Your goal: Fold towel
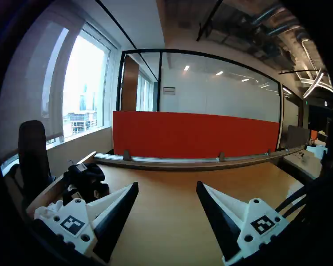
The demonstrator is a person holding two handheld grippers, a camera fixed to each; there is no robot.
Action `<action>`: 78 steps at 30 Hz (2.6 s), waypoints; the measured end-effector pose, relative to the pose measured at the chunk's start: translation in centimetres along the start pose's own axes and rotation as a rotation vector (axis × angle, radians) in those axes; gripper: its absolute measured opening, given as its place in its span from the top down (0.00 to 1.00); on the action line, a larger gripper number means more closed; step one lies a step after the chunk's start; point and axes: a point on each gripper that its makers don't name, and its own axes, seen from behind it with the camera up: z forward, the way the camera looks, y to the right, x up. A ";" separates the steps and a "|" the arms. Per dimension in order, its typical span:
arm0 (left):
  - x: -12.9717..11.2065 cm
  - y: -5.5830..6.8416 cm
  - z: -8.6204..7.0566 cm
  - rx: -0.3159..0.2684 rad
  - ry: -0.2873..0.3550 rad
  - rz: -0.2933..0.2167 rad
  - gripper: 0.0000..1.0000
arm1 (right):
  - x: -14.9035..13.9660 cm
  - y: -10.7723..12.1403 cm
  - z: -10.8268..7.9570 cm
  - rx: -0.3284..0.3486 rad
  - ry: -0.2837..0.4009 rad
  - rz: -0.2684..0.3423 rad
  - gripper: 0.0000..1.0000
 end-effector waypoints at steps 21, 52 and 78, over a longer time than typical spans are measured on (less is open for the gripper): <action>1.4 -0.2 0.5 0.008 0.054 0.025 0.03 | 0.7 -3.3 0.9 0.027 0.004 0.009 0.00; -7.4 0.7 3.4 -0.023 0.140 0.024 0.03 | -3.4 -5.4 1.2 0.014 0.023 -0.012 0.00; -12.2 -1.4 2.7 0.008 0.205 0.042 0.03 | -5.5 -5.2 0.4 -0.007 0.053 -0.026 0.00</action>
